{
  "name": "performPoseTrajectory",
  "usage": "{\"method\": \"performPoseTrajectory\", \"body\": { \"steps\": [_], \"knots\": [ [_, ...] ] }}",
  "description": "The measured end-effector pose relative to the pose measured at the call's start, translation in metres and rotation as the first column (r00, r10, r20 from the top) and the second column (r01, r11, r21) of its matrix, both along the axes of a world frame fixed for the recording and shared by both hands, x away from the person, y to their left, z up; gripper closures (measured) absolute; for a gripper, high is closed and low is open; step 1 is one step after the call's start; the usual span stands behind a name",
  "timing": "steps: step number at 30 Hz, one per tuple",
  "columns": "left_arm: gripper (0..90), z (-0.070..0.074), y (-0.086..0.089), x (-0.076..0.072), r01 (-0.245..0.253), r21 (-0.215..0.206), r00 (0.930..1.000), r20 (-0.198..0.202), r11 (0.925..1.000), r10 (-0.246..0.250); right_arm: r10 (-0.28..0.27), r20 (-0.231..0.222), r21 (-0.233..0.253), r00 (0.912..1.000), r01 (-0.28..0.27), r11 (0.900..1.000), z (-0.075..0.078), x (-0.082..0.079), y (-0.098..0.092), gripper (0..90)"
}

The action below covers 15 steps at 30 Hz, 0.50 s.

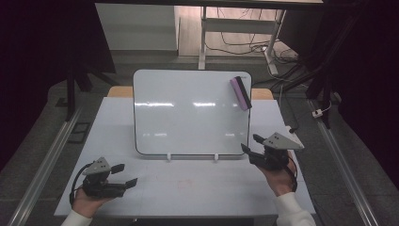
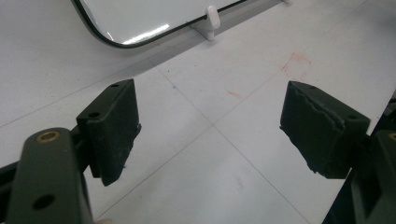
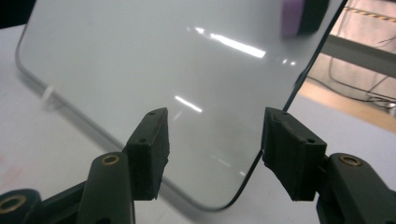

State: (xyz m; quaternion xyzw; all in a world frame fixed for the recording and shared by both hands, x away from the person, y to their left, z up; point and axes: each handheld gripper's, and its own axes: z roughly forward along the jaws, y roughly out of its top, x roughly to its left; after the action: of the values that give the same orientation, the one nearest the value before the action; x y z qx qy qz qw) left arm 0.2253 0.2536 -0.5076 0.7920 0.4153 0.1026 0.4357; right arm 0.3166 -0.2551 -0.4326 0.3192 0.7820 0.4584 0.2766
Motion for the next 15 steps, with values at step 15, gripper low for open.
{"method": "performPoseTrajectory", "body": {
  "steps": [15],
  "knots": [
    [20.6, 0.003, 0.001, 0.001, -0.032, -0.012, 0.9992, 0.025, 0.9994, 0.032, 0.091, -0.065, -0.017, 0.9937, -0.093, 0.996, -0.044, -0.024, -0.027, 41.0]
  ]
}}
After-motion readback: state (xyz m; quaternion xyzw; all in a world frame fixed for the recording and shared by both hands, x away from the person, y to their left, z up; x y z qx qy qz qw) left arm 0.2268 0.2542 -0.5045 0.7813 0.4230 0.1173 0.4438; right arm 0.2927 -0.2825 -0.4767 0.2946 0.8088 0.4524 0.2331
